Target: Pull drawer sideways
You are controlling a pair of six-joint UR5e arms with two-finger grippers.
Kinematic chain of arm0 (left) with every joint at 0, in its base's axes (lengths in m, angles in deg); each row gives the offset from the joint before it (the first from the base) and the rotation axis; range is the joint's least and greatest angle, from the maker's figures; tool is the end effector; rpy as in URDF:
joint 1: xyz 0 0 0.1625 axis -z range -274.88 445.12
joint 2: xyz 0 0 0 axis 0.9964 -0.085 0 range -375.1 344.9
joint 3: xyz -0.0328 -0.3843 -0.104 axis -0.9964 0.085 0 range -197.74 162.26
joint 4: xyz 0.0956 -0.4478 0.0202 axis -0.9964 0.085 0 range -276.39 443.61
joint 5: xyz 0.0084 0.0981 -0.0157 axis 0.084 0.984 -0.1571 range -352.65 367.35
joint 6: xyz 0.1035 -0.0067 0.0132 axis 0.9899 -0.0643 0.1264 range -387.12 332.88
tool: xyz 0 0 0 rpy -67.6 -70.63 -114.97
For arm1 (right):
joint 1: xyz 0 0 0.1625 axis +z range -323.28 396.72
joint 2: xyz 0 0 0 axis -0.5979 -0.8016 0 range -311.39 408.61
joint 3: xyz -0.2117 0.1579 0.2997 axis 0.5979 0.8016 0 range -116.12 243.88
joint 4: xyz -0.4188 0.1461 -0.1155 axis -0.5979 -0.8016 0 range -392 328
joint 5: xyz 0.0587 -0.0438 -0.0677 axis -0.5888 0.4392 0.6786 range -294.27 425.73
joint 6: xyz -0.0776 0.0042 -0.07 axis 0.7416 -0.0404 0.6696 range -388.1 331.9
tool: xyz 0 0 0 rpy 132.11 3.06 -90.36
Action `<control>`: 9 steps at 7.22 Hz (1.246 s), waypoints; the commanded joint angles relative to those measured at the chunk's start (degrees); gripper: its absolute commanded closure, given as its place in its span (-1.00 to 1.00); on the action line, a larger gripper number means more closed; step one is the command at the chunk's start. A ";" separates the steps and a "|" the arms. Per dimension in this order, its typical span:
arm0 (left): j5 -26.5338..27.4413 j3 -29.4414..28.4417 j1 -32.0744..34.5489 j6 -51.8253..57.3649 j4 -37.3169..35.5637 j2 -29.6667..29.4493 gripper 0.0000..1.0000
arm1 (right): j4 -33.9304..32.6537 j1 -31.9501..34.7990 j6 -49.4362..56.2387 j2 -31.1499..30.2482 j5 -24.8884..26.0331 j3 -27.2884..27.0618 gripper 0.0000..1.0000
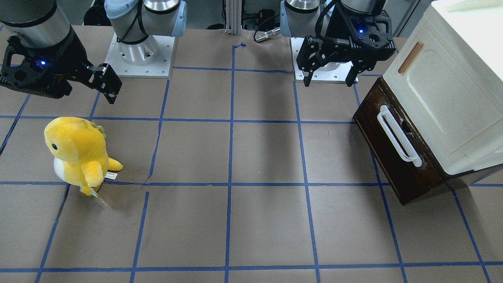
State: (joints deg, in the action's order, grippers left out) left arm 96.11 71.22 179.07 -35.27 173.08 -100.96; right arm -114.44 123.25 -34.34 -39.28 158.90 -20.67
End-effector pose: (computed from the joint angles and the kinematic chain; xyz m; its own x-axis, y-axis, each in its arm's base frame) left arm -0.1709 -0.5070 0.5064 -0.9969 -0.0705 0.0355 -0.0736 0.9927 -0.0952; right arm 0.0943 -0.5509 0.4758 -0.9844 0.1641 0.0627 0.1682 0.9835 0.0671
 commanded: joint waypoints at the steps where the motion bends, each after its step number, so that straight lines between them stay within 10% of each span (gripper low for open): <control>1: 0.01 0.16 0.00 -0.11 0.00 0.25 -1.00 | 0.00 0.04 0.00 0.00 0.00 0.00 -1.00; 9: 0.01 2.27 0.53 -1.34 0.00 0.08 -1.00 | 0.00 0.04 0.00 0.00 0.00 0.00 -1.00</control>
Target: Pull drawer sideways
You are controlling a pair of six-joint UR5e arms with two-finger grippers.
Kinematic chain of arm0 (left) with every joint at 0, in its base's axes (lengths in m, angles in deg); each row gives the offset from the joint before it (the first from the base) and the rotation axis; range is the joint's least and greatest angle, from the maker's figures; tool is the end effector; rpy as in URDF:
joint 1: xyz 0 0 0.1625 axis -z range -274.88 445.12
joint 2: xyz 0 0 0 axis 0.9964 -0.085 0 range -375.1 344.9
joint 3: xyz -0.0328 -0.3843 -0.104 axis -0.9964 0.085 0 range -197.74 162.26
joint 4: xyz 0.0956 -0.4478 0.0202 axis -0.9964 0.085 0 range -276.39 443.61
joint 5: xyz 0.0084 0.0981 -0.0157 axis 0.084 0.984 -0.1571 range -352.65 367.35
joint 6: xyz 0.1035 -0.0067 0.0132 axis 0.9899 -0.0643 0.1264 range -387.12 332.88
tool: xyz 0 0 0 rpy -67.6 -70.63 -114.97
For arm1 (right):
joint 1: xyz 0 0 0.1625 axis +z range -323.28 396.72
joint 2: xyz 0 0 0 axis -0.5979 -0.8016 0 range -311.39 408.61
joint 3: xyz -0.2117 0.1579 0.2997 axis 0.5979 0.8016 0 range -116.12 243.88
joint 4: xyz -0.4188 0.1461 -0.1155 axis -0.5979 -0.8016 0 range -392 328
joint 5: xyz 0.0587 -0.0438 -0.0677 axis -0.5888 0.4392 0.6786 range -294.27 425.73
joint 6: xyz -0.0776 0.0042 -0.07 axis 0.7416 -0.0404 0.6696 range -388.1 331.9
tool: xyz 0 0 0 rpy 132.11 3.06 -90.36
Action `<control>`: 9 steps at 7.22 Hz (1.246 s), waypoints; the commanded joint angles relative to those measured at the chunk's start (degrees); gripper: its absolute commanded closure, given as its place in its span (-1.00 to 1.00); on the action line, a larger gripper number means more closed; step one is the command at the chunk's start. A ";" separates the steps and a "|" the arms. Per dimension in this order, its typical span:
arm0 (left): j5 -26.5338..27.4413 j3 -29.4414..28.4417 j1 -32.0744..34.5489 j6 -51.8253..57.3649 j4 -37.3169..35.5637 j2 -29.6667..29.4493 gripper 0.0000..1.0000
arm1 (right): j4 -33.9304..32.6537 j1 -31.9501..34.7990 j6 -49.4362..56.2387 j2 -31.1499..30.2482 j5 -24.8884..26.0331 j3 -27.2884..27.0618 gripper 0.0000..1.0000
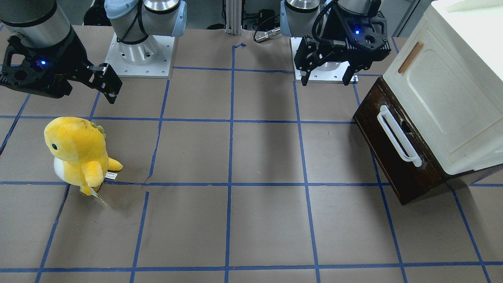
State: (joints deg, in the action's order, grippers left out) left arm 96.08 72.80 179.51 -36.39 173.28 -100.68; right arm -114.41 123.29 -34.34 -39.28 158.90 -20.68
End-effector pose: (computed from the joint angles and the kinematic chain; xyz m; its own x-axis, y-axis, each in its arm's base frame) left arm -0.1745 -0.5020 0.4935 -0.9960 -0.0831 0.0337 -0.0853 0.9940 -0.0687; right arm 0.0947 -0.5508 0.4756 -0.9846 0.1634 0.0628 0.1676 0.9835 0.0678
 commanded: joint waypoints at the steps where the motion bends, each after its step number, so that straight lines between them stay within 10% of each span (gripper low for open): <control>1: 0.21 0.60 0.09 -0.22 -0.11 -0.63 -1.00 | -0.02 0.00 0.00 0.00 0.00 0.00 -1.00; 6: 12.05 9.18 5.54 -4.26 2.61 -7.75 -1.00 | -0.02 0.00 0.00 0.00 0.00 0.00 -1.00; 9: 31.56 17.99 5.45 -9.26 3.32 -11.97 -1.00 | -0.02 0.00 0.00 0.00 0.00 0.00 -1.00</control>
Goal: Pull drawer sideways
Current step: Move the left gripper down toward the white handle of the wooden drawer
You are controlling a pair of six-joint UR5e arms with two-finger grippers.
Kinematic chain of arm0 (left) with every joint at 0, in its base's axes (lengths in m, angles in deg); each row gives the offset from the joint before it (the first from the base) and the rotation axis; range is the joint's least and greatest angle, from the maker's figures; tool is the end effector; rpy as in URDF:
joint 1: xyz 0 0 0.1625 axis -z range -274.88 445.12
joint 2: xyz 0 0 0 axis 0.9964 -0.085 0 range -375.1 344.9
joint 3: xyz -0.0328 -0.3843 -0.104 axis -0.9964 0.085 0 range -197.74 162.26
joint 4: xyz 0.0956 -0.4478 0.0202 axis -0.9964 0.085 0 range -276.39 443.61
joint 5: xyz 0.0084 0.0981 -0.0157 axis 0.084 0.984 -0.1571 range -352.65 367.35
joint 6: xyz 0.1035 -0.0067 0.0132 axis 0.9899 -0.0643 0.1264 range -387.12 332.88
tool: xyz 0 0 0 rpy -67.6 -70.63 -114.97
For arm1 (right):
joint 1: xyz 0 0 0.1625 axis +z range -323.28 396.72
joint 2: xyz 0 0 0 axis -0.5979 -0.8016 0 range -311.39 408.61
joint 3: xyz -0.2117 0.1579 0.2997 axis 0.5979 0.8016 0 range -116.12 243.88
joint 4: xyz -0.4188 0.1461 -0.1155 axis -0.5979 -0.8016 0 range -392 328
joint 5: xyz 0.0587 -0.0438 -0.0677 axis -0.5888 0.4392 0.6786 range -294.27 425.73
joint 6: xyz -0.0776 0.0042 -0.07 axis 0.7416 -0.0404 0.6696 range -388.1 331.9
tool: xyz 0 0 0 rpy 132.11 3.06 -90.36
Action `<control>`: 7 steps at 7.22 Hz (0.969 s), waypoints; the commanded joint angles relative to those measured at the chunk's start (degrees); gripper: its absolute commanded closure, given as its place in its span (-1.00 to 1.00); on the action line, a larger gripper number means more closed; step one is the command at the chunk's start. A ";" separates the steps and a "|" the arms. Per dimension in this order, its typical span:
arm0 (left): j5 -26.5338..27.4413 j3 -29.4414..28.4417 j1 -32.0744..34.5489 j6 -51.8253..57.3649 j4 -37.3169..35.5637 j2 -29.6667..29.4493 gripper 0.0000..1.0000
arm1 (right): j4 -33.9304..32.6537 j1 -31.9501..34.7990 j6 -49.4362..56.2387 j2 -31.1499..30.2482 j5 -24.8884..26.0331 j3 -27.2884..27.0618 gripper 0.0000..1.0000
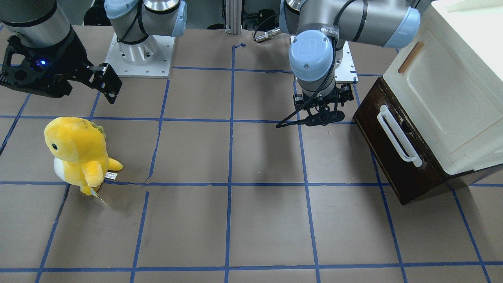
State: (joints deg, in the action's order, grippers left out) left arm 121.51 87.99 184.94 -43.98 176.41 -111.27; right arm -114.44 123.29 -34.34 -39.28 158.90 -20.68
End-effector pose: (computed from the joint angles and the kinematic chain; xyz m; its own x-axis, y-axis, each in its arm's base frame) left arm -0.1745 -0.4778 0.2677 -0.8775 0.0506 -0.4770 -0.1041 0.9507 0.2923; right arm 0.0947 -0.5509 0.4757 -0.9846 0.1634 0.0627 0.1676 0.9836 0.0673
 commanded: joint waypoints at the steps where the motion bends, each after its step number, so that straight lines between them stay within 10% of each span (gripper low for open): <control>1: 16.00 3.51 0.02 -2.37 1.66 -3.56 -1.00 | 0.00 0.00 0.00 -0.01 0.00 0.00 -1.00; 4: 37.93 4.30 0.02 -9.19 11.04 -9.54 -1.00 | 0.00 0.00 0.00 -0.01 0.00 0.00 -1.00; 7: 44.82 4.04 -2.07 -17.03 11.34 -15.69 -0.94 | 0.00 0.00 0.00 -0.01 0.00 0.00 -1.00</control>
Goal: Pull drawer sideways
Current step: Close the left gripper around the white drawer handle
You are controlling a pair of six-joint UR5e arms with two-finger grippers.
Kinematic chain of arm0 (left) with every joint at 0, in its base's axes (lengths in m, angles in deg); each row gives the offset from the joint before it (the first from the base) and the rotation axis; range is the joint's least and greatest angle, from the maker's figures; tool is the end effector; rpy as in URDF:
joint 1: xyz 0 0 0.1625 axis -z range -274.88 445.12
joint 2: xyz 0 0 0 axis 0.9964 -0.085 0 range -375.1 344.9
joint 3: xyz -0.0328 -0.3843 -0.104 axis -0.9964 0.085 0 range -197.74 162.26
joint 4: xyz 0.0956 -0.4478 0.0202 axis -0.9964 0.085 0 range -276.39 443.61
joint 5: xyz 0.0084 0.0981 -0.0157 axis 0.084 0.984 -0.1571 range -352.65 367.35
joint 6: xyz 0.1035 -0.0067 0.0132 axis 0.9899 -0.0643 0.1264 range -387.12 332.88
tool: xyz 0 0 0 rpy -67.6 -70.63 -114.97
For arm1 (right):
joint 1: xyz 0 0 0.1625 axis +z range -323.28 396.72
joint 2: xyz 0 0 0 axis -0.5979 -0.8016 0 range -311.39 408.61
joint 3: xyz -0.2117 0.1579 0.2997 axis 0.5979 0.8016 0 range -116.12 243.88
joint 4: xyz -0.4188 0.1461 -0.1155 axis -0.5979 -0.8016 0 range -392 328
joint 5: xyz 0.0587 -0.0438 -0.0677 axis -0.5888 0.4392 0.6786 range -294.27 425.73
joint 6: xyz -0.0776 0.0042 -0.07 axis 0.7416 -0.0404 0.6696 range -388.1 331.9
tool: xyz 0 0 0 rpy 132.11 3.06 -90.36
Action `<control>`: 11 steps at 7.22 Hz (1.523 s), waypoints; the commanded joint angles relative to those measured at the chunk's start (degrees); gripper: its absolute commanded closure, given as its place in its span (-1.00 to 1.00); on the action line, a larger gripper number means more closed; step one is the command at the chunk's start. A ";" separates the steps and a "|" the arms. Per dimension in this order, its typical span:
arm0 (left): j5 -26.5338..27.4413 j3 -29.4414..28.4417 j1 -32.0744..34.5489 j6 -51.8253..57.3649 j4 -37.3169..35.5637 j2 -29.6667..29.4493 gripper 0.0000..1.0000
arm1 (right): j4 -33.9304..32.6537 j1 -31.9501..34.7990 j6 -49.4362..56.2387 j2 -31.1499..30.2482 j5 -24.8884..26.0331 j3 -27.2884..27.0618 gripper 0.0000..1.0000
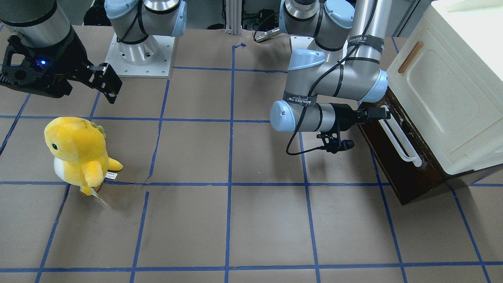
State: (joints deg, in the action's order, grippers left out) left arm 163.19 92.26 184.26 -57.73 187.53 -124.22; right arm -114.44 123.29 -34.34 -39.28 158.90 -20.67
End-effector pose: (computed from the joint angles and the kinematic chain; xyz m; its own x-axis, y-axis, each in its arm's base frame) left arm -0.1163 -0.4845 0.1578 -0.2968 0.3733 -0.8789 -0.0647 0.9105 0.4085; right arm 0.0947 -0.5509 0.4758 -0.9846 0.1634 0.0627 0.1676 0.9836 0.0671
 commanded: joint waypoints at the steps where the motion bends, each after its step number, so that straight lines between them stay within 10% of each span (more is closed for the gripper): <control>1: 5.25 -0.22 -3.32 -3.66 0.22 -3.81 -0.80 | 0.00 0.00 0.00 0.00 0.00 0.00 -1.00; 4: 6.85 -0.22 -4.31 -4.71 0.14 -5.13 -0.48 | 0.00 -0.09 0.00 0.00 0.00 0.00 -1.00; 8: 6.85 -0.40 -4.31 -5.16 0.14 -5.66 0.59 | 0.00 0.00 0.00 0.00 0.00 0.00 -1.00; 11: 6.85 -0.49 -4.31 -4.98 0.22 -5.40 0.75 | 0.00 0.00 0.00 0.00 0.00 0.00 -1.00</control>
State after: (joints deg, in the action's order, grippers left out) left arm 170.04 91.76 179.96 -62.75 187.72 -129.75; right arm -114.43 123.29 -34.34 -39.28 158.90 -20.67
